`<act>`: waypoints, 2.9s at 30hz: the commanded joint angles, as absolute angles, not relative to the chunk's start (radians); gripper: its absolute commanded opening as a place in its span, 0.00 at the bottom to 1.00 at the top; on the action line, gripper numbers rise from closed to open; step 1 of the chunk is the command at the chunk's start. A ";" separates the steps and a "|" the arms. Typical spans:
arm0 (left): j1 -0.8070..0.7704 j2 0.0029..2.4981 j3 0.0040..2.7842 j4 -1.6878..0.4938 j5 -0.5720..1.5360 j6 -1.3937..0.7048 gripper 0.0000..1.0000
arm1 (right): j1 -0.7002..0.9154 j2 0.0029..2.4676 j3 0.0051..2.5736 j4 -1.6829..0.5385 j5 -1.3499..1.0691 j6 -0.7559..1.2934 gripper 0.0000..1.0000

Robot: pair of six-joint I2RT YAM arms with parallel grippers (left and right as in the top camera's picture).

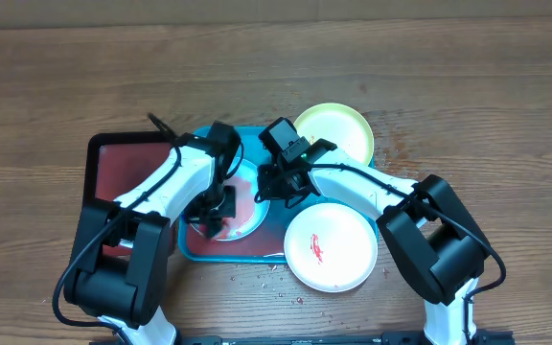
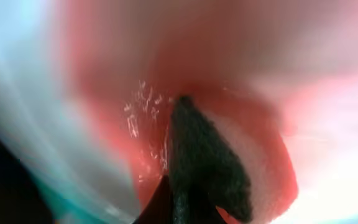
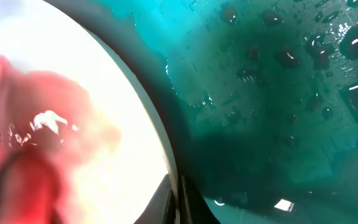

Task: Clean dirty plates on tray and stack at the side
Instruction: 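Scrub the white plate with the sponge in the left gripper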

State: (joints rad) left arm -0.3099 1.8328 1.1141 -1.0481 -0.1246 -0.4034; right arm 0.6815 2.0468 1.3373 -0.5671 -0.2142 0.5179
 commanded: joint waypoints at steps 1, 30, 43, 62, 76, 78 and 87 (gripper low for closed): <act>-0.302 1.844 1.093 -1.113 -0.451 -0.570 0.04 | 0.672 2.072 1.343 -0.561 -0.177 0.529 0.04; -0.301 1.844 1.093 -0.692 0.357 0.049 0.04 | 0.672 2.071 1.343 -0.570 -0.178 0.528 0.04; -0.207 1.844 1.111 -0.846 -0.430 -0.669 0.04 | 0.672 2.071 1.343 -0.572 -0.181 0.528 0.04; -0.244 1.844 1.111 -0.705 0.431 -0.041 0.04 | 0.672 2.071 1.343 -0.569 -0.182 0.528 0.04; -0.242 1.844 1.111 -0.792 -0.368 -0.546 0.04 | 0.672 2.072 1.343 -0.572 -0.181 0.528 0.04; -0.242 1.844 1.111 -0.870 -0.326 -0.524 0.04 | 0.672 2.071 1.343 -0.572 -0.181 0.528 0.04; -0.242 1.844 1.111 -0.966 0.411 0.059 0.04 | 0.672 2.072 1.343 -0.562 -0.181 0.528 0.04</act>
State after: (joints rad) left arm -0.2359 1.8332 1.1229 -0.9771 0.0902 -0.1596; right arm 0.6758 2.0487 1.3392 -0.5648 -0.2081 0.5190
